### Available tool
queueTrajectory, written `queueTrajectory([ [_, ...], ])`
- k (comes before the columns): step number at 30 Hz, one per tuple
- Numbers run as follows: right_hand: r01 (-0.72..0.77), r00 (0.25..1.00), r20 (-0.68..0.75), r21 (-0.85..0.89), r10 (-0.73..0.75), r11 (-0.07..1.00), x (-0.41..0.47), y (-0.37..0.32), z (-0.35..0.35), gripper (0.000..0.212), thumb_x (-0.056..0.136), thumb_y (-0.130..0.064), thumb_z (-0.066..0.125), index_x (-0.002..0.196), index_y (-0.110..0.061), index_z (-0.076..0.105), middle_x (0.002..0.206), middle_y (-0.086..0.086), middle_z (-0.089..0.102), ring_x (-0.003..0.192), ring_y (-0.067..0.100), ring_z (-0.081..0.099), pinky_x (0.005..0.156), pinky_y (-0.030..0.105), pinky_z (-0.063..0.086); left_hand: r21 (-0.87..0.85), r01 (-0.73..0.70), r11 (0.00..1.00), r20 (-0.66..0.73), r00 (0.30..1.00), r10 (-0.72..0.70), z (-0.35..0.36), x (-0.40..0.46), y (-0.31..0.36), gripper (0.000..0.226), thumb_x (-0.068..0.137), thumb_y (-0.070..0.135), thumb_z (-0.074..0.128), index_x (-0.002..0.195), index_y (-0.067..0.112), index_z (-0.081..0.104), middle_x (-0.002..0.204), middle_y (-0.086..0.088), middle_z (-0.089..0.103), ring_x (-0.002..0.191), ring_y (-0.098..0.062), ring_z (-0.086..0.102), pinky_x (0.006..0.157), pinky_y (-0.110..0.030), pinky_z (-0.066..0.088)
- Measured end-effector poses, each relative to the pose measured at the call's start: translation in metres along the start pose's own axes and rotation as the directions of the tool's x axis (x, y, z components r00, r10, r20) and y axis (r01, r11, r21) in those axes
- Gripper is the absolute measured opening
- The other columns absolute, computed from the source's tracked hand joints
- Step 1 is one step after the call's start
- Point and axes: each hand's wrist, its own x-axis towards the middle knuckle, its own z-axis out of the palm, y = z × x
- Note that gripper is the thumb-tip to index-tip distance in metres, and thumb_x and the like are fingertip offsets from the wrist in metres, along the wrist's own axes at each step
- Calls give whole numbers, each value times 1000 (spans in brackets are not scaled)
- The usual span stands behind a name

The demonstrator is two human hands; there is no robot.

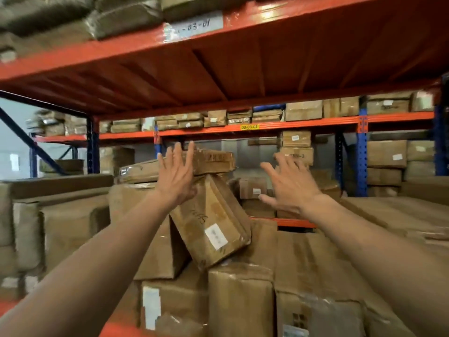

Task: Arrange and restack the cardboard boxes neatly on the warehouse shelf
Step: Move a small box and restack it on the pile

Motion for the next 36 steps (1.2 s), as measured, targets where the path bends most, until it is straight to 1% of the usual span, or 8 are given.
queueTrajectory([
  [6,-55,997,58,56,51,997,66,-44,11,81,88,-58,58,152,-23,22,153,18,21,139,37,28,114,52,30,22,-49,999,130,990,46,16,47,-24,115,83,26,73,153,27,-18,161,-20,4,144,-47,18,109,-67,31],
  [11,-172,979,150,226,140,959,93,-65,17,89,86,-54,66,154,-26,16,156,19,16,141,40,25,113,55,31,-148,-127,981,39,990,134,16,56,-29,71,85,33,69,143,23,29,135,-12,49,116,-37,52,88,-51,53],
  [17,-406,913,338,710,228,576,95,-54,11,119,79,-58,77,156,-34,-10,163,20,-12,149,47,6,117,57,22,-275,-204,939,-124,977,176,-7,37,-38,70,83,34,76,140,15,42,136,-10,50,119,-31,51,95,-44,48],
  [20,-403,915,359,786,185,469,90,-34,5,127,73,-58,82,155,-40,-13,165,22,-5,149,46,10,117,57,21,-291,-314,904,-186,945,269,-29,29,-29,73,81,27,79,142,11,43,137,-12,50,124,-31,49,98,-47,45],
  [23,-362,932,346,886,106,290,70,2,-3,121,68,-49,89,155,-48,5,161,14,21,143,40,32,107,56,43,-277,-454,847,-246,885,395,-49,27,-10,70,77,17,79,139,9,46,134,-16,51,121,-35,50,96,-54,49],
  [27,-286,950,254,942,181,175,28,61,-22,69,77,-32,88,136,-31,53,128,-2,57,115,21,61,85,39,61,-273,-541,795,-336,829,448,-58,27,40,69,68,5,82,130,0,52,124,-23,56,109,-43,56,84,-53,52],
  [31,-268,906,155,929,393,253,-16,122,-45,39,78,-19,87,113,-19,68,98,-1,72,90,16,71,69,32,62,-396,-580,712,-414,805,425,-60,20,115,70,69,6,83,131,0,51,126,-22,55,113,-41,54,88,-53,51],
  [36,-386,835,158,851,527,356,-90,194,-65,34,77,-20,88,107,-20,72,91,-2,73,80,12,72,63,25,58,-548,-609,573,-418,793,443,-61,6,215,75,71,6,83,137,5,47,136,-14,50,123,-31,50,96,-48,51],
])
